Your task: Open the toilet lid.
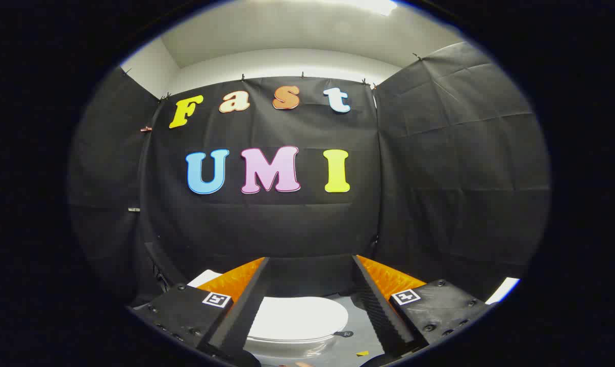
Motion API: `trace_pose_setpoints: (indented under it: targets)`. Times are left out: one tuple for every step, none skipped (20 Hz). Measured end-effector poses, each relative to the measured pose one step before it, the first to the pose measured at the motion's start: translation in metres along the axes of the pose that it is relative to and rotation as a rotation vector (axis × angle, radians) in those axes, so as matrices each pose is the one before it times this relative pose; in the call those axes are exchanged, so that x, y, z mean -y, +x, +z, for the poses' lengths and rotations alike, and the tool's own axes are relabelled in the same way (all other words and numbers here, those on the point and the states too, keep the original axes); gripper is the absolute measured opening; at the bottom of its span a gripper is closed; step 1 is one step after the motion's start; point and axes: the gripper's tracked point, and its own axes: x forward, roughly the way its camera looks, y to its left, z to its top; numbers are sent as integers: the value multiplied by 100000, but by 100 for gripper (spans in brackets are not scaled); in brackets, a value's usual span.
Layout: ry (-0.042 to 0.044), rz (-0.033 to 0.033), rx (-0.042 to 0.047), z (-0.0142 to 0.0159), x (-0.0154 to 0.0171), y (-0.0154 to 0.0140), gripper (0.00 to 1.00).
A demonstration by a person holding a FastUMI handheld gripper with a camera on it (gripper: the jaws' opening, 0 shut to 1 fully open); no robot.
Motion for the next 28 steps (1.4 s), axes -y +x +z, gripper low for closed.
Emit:
trace_pose_setpoints:
  targets:
    - [-124, -116, 262, 1, -78, -44, 98]
    - [-142, 37, 215, 0, 4, -131, 98]
    - [-237, 170, 27, -68, -174, -81, 98]
    - [-318, 262, 51, -11, -130, -67, 98]
    - [-435, 29, 169, -13, -111, 1, 98]
    - [-439, -343, 255, 8, -38, -4, 98]
    - [-249, 67, 222, 22, 22, -73, 98]
    - [-180, 304, 339, -9, -91, -169, 98]
    - [-93, 235, 348, 51, -134, -76, 98]
    - [-119, 341, 382, 157, -135, -22, 98]
    - [-207, 218, 347, 3, -164, 6, 98]
    - [-82, -53, 254, 36, 41, -2, 98]
    - [60, -29, 254, 48, 30, -12, 98]
    - [192, -25, 137, -5, 0, -20, 98]
    - [335, 31, 148, 34, 77, -59, 98]
    - [468, -96, -6, -49, 93, -67, 99]
    - [524, -7, -254, -142, 43, 92, 99]
    - [512, 111, -383, -198, 113, 21, 99]
    - [449, 166, -514, -217, 86, 64, 99]
    - [340, -39, -720, -315, 94, 150, 98]
    - [654, -533, -1074, -282, 358, 255, 98]
    - [851, -121, -726, -164, 152, 278, 98]
    - [1308, -240, -468, -58, 135, 362, 98]
    - [1254, -733, 24, -97, 352, 397, 98]
    - [1254, -742, 121, -122, 506, 473, 98]
    - [1551, -690, -39, -169, 514, 418, 98]
    - [1598, -462, -121, -321, 431, 514, 98]
    - [1800, -259, -408, -336, 491, 614, 98]
